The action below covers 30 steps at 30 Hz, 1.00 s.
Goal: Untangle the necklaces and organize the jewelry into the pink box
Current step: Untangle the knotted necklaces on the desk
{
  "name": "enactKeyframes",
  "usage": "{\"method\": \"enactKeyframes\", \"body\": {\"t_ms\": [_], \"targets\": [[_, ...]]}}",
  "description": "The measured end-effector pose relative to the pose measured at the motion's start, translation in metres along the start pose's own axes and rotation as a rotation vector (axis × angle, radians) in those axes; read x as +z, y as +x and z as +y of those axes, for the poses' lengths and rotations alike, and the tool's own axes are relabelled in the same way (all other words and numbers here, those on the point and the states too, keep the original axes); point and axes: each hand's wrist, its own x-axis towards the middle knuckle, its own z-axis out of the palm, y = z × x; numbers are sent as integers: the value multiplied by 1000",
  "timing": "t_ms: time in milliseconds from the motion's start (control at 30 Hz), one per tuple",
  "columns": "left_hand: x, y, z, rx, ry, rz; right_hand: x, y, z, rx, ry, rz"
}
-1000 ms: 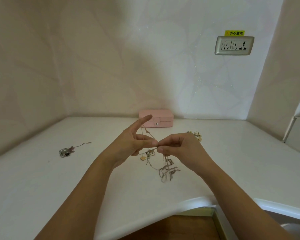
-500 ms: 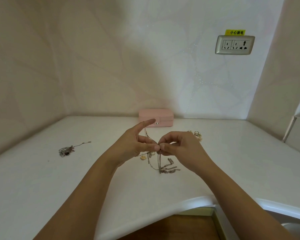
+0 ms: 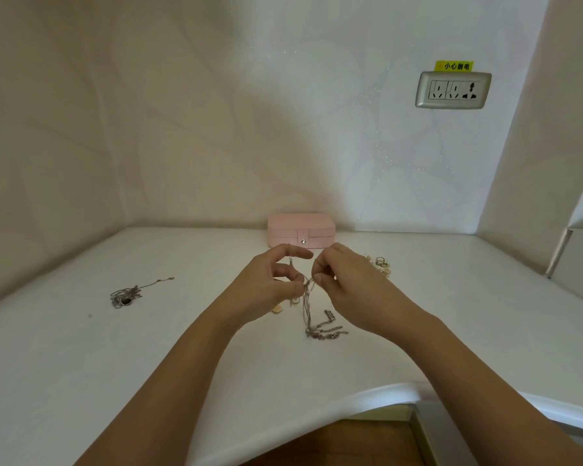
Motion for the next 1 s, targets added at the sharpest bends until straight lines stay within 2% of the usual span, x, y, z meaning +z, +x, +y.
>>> {"method": "enactKeyframes", "body": {"t_ms": [100,233,300,633,700,867,1000], "targets": [[-1,-1,2,7,-55,18,-2,0,3,-30,-6,46],[1,-3,7,27,-138,-20,-5,1,3,68,303,110],[2,-3,8,41,-152,-2,-6,0,3,95,380,104],[2,-1,5,38,-210,44,-2,-3,4,45,509,204],[1,0,5,23,-253,45,-4,-2,5,19,498,174],[-4,1,4,-30,-320,49,-10,-1,9,-81,206,161],[-5,1,4,-27,-356,13,-18,-3,14,32,308,92]]}}
